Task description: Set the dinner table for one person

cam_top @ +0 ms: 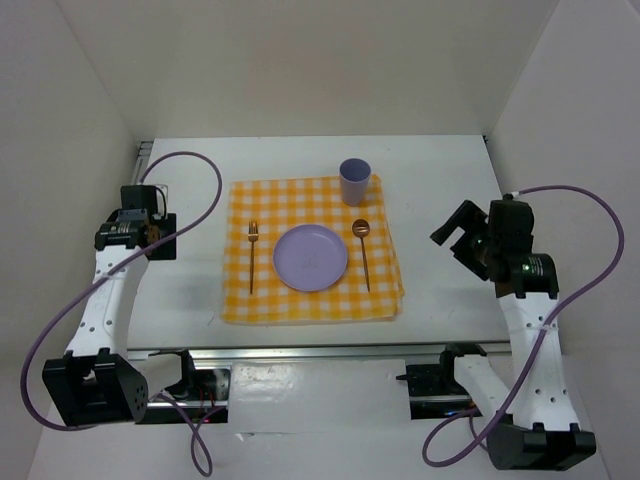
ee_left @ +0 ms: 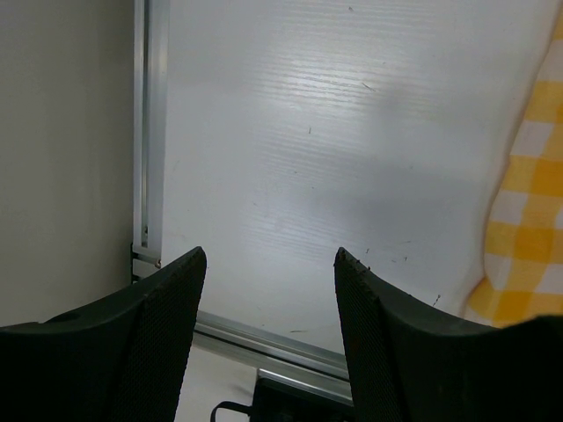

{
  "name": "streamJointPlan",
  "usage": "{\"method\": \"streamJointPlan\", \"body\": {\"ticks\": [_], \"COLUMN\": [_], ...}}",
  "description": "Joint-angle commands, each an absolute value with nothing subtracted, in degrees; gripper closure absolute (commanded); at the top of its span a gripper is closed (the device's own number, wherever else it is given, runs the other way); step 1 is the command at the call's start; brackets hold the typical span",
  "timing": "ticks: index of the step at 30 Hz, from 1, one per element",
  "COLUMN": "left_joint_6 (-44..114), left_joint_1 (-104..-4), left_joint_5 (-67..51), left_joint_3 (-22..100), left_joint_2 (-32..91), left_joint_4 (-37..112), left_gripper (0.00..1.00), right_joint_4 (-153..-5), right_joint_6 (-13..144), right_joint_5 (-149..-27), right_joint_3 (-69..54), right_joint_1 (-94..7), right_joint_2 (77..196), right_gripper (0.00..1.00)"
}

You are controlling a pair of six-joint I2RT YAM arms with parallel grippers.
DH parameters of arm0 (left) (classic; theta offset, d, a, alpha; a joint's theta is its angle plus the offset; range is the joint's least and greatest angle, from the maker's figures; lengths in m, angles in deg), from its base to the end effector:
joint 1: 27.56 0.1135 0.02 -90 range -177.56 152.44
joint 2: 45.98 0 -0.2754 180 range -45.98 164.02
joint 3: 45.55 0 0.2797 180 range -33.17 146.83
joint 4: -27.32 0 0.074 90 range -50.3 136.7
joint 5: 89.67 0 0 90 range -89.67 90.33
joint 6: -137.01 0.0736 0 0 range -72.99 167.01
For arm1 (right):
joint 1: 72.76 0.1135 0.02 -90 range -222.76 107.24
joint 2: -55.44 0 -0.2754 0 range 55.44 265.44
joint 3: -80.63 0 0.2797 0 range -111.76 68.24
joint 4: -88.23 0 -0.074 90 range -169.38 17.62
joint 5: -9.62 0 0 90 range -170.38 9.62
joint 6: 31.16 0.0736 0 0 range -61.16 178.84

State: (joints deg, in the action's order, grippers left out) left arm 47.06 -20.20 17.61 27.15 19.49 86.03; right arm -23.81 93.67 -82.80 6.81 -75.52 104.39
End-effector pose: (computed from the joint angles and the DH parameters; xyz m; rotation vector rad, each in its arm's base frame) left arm 0.2679 0.0567 0.2864 -0.2869 2.4443 0.4281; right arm 0.2006 -0.0066 0.3380 0.7352 2.2271 0.3287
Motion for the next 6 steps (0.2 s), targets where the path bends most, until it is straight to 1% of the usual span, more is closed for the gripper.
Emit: {"method": "streamJointPlan", "body": {"ticks": [1, 6], "left_joint_6": [47.97, 48.49], "left_joint_1": [-20.09, -20.09], "left_joint_5": [16.94, 16.41], "left_joint_3": [26.69, 27.21], "left_joint_2": [18.09, 18.09], "left_joint_4": [86.02, 86.02], "left_gripper": [0.33, 0.33], "right_joint_4": [-22.25, -22.87], "right_joint_6": [92.77, 91.02], "right_joint_5": [-82.84, -85.03], "right_joint_3": [6.98, 7.6], "right_joint_1": [-75.22, -75.22], "right_joint_2": [102.3, 99.93], "right_gripper": [0.0, 0.0]}}
